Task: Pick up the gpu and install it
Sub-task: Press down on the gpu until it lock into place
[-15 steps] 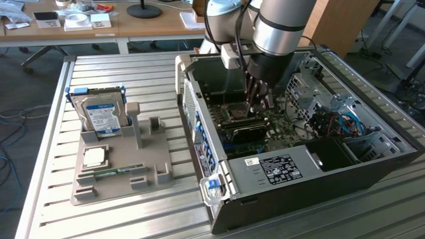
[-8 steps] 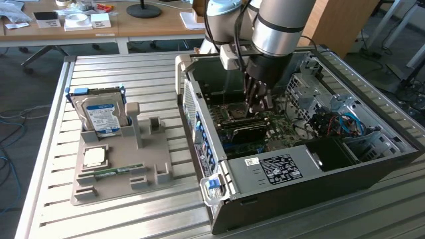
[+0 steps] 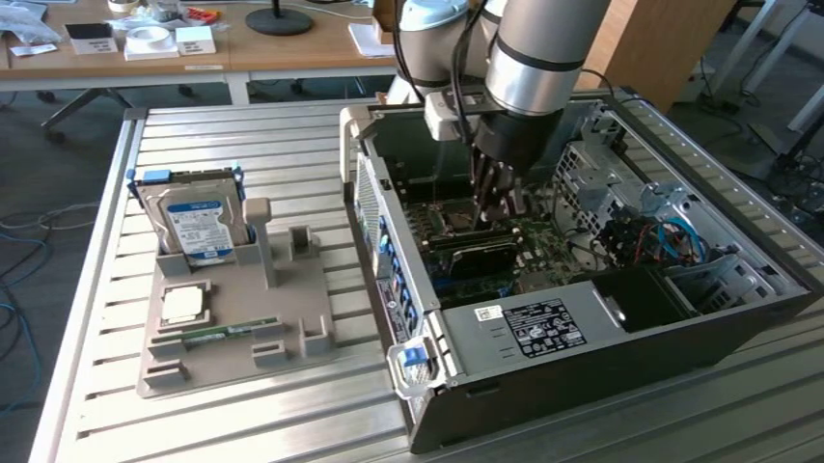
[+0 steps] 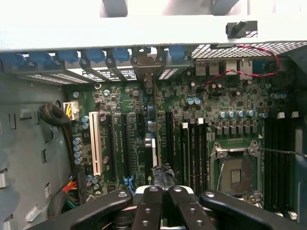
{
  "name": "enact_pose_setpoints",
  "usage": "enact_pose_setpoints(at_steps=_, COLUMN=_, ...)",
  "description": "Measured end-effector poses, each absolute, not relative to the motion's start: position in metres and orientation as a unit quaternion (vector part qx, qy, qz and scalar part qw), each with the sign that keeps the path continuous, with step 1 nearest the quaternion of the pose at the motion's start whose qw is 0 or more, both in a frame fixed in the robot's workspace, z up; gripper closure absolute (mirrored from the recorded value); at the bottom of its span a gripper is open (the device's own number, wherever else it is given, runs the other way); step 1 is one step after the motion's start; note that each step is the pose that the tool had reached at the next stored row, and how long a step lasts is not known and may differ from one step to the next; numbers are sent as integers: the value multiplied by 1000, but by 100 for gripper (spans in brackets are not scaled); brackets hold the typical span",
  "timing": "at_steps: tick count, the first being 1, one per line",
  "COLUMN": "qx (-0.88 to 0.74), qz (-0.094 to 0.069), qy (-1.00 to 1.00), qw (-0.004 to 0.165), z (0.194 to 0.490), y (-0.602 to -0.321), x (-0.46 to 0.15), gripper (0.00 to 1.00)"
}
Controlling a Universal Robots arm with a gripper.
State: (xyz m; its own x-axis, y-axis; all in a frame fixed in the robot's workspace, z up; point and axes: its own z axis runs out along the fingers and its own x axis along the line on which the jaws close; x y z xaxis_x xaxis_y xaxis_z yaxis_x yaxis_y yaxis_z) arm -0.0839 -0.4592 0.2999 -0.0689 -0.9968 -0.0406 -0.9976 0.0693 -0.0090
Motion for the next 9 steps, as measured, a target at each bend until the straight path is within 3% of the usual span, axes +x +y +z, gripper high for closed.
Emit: enact_pose_setpoints(at_steps=9, qx=-682, qz=12, qy=731, qw=19, z=291, y=-458, x=-86, gripper=89)
